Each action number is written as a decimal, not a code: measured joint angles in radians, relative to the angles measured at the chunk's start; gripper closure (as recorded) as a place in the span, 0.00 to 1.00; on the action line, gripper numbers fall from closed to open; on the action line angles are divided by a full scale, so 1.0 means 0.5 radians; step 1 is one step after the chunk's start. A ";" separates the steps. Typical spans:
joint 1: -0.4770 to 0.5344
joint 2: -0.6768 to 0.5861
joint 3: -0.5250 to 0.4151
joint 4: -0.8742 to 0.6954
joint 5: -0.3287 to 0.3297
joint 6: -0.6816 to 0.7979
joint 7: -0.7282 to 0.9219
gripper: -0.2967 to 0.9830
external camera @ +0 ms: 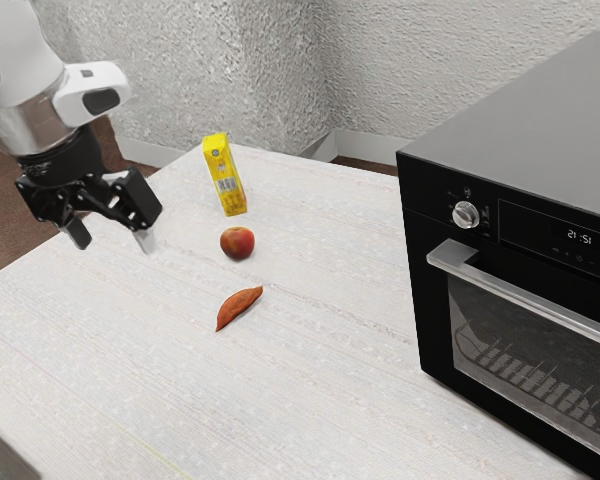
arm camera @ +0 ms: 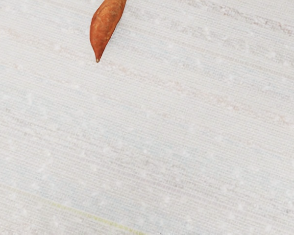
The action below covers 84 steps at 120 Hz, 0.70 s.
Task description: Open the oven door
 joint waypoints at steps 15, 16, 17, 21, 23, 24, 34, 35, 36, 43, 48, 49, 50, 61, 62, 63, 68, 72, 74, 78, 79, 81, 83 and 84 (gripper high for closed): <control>-0.001 -0.144 0.003 -0.116 0.021 -0.013 -0.224 0.23; 0.000 -0.159 0.003 -0.130 0.022 -0.014 -0.238 0.23; 0.000 -0.171 0.003 -0.147 0.024 -0.014 -0.251 0.23; -0.012 -0.193 -0.002 -0.188 0.030 -0.010 -0.301 0.23; -0.028 -0.198 -0.009 -0.198 0.033 -0.002 -0.326 0.23; -0.038 -0.200 -0.012 -0.202 0.034 0.003 -0.338 0.23; -0.228 -0.189 -0.031 -0.160 0.041 0.078 -0.448 0.23; -0.251 -0.184 -0.032 -0.151 0.042 0.084 -0.458 0.23; -0.271 -0.181 -0.033 -0.145 0.042 0.091 -0.468 0.23; -0.382 -0.161 -0.049 -0.117 0.027 0.135 -0.535 0.23; -0.475 -0.145 -0.060 -0.107 0.002 0.180 -0.579 0.23; -0.493 -0.137 -0.061 -0.106 -0.002 0.192 -0.588 0.23; -0.510 -0.128 -0.063 -0.105 -0.007 0.204 -0.596 0.23; -0.667 -0.019 -0.071 -0.103 -0.113 0.373 -0.747 0.23; -0.688 -0.009 -0.071 -0.103 -0.121 0.391 -0.773 0.23; -0.708 0.000 -0.071 -0.103 -0.129 0.408 -0.799 0.23; -0.806 0.030 -0.062 -0.105 -0.129 0.484 -0.925 0.23; -0.921 0.057 -0.016 -0.106 -0.096 0.535 -1.019 0.23; -0.999 0.074 0.024 -0.106 -0.066 0.557 -1.063 0.23; -1.117 0.123 0.083 -0.104 -0.013 0.603 -1.147 0.23; -1.137 0.133 0.093 -0.103 -0.002 0.615 -1.167 0.23; -1.170 0.149 0.109 -0.103 0.018 0.639 -1.208 0.23; -1.200 0.163 0.121 -0.103 0.034 0.662 -1.247 0.23; -1.217 0.168 0.126 -0.103 0.042 0.673 -1.266 0.23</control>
